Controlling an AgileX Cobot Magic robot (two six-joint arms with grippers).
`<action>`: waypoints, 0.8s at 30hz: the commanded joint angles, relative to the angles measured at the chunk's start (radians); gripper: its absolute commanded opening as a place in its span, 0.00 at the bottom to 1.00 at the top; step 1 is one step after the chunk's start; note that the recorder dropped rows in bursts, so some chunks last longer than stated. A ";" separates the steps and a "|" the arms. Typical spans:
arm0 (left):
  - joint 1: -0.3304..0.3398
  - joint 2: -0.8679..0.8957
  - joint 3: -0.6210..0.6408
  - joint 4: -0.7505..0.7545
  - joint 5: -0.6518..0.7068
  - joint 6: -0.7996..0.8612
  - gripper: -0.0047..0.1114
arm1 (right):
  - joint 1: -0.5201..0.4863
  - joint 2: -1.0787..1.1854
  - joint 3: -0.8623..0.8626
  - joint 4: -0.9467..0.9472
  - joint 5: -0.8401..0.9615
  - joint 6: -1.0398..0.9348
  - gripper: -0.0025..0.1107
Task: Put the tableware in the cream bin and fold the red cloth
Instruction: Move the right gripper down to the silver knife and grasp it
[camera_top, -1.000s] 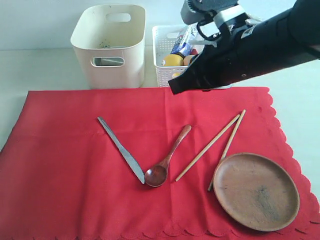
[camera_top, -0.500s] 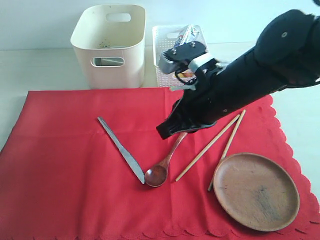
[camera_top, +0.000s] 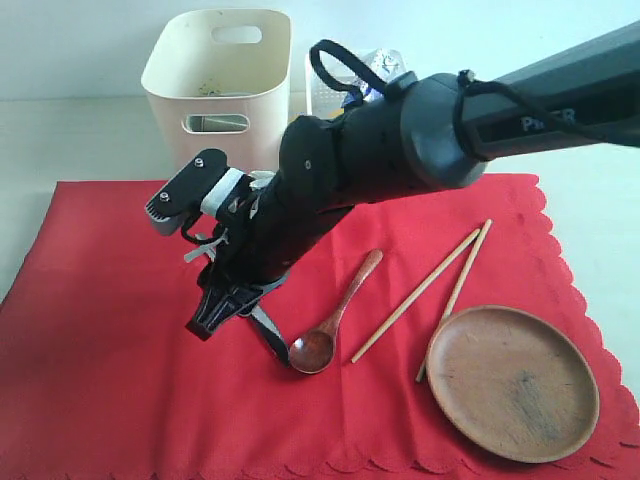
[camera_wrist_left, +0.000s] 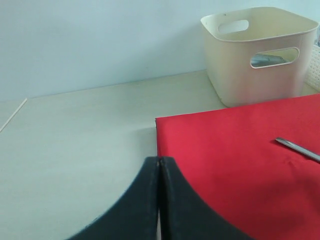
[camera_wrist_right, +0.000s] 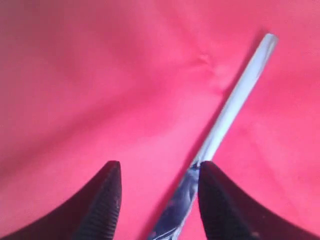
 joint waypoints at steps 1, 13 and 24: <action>0.002 -0.007 0.003 0.000 -0.007 -0.006 0.04 | 0.001 0.062 -0.065 -0.129 0.025 0.087 0.44; 0.002 -0.007 0.003 0.000 -0.007 -0.006 0.04 | 0.001 0.123 -0.070 -0.190 -0.022 0.098 0.19; 0.002 -0.007 0.003 0.000 -0.007 -0.006 0.04 | 0.001 0.114 -0.070 -0.191 -0.022 0.101 0.02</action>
